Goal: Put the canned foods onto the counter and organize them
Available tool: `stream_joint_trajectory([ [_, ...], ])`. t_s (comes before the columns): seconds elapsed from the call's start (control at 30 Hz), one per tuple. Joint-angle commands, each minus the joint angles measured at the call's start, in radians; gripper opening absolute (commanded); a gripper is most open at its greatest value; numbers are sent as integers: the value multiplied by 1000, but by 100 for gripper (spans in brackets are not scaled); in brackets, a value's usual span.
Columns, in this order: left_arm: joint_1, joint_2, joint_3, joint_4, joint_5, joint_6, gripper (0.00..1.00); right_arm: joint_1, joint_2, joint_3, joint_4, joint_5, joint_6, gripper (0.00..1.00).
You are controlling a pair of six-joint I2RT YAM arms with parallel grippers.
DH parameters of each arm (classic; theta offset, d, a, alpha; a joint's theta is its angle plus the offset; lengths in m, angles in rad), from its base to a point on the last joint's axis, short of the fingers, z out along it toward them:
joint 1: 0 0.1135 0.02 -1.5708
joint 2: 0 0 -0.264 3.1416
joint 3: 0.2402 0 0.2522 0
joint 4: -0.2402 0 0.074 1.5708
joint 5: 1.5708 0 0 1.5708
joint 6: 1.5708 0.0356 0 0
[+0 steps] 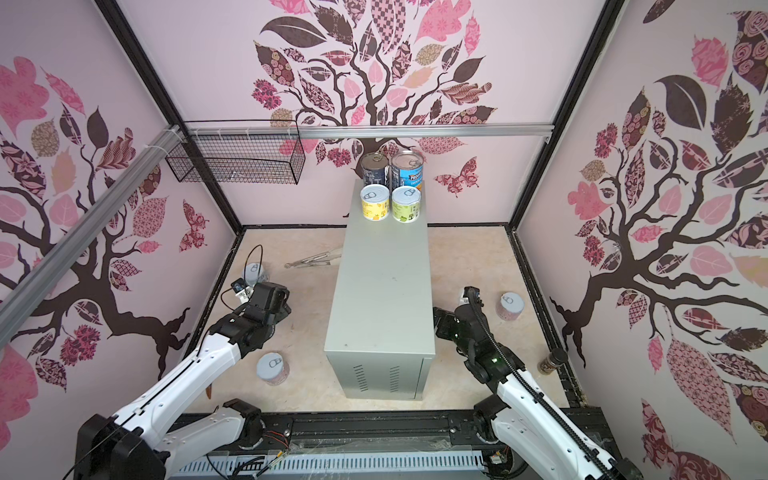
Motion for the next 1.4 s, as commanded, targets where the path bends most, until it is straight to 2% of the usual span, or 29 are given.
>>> stream_joint_trajectory([
  [0.0, -3, -66, 107, -10, 36, 169, 59, 5, -23, -6, -2, 2, -13, 100],
  [0.43, -3, -83, 422, -172, 216, 485, 61, 5, -56, -3, -24, 9, -14, 100],
  [0.57, -7, -31, 577, -235, 285, 545, 60, 6, -57, -5, -21, 12, -16, 100],
  [0.77, -60, 79, 817, -318, 303, 618, 60, 6, -43, 1, -26, 17, -19, 100],
  [0.9, -78, 161, 965, -370, 353, 650, 59, 5, -48, -5, -24, 20, -21, 100],
  [1.0, -111, 227, 1070, -412, 362, 680, 59, 6, -48, -9, -18, 20, -21, 100],
  [1.23, -269, 383, 1306, -501, 283, 768, 59, 5, -23, -8, -4, 13, -22, 100],
  [1.37, -324, 463, 1413, -542, 273, 795, 59, 5, -17, -10, 2, 12, -23, 100],
])
